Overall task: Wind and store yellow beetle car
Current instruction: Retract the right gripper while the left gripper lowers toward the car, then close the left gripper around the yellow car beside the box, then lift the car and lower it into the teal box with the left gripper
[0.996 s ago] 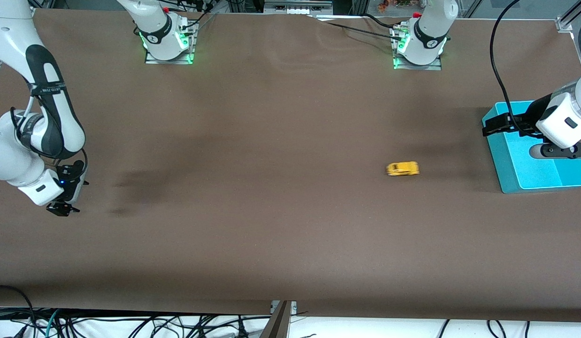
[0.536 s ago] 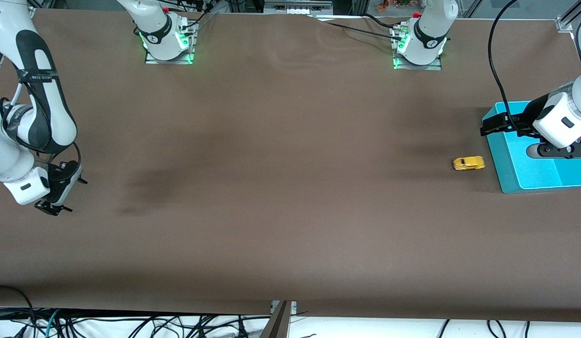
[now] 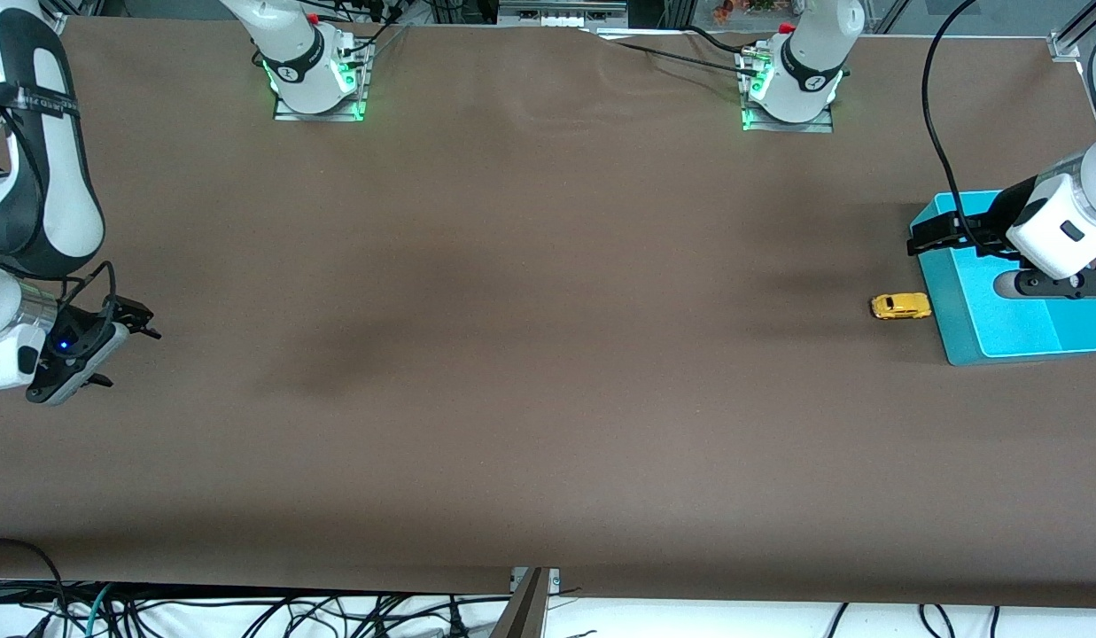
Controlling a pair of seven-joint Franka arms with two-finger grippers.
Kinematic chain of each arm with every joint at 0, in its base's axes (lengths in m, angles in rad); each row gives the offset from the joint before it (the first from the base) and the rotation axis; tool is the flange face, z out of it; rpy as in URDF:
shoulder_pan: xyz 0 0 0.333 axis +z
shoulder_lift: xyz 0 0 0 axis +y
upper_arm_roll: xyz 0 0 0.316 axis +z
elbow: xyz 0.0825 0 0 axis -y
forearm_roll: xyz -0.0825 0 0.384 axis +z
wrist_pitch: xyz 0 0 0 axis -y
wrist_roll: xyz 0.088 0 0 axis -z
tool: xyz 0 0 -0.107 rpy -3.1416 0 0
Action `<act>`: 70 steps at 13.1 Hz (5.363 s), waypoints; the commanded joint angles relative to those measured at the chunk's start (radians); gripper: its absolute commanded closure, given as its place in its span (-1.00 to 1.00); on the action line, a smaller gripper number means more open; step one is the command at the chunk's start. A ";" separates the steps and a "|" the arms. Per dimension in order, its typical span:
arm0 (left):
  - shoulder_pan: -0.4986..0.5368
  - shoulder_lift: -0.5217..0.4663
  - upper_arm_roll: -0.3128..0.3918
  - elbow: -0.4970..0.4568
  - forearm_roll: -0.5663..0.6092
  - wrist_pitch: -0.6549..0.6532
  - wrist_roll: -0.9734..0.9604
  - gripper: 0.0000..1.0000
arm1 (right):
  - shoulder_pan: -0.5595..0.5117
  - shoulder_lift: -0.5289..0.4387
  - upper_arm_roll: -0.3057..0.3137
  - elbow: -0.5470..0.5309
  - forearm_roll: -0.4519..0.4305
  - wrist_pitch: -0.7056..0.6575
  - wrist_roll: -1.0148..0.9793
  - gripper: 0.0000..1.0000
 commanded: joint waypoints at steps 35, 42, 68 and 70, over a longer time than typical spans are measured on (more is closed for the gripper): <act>0.093 0.136 0.129 -0.614 0.098 0.717 1.057 -1.00 | 0.133 -0.329 0.002 0.121 -0.089 -0.540 0.863 -1.00; 0.134 0.194 0.131 -0.695 0.158 0.955 1.382 -1.00 | 0.130 -0.318 -0.001 0.130 -0.090 -0.539 0.826 -1.00; 0.240 -0.022 0.076 -0.515 0.111 0.572 1.642 1.00 | 0.110 -0.300 -0.006 0.133 -0.080 -0.539 0.838 -1.00; 0.298 -0.022 0.097 -0.517 0.136 0.573 1.790 1.00 | 0.110 -0.300 -0.006 0.133 -0.080 -0.539 0.838 -1.00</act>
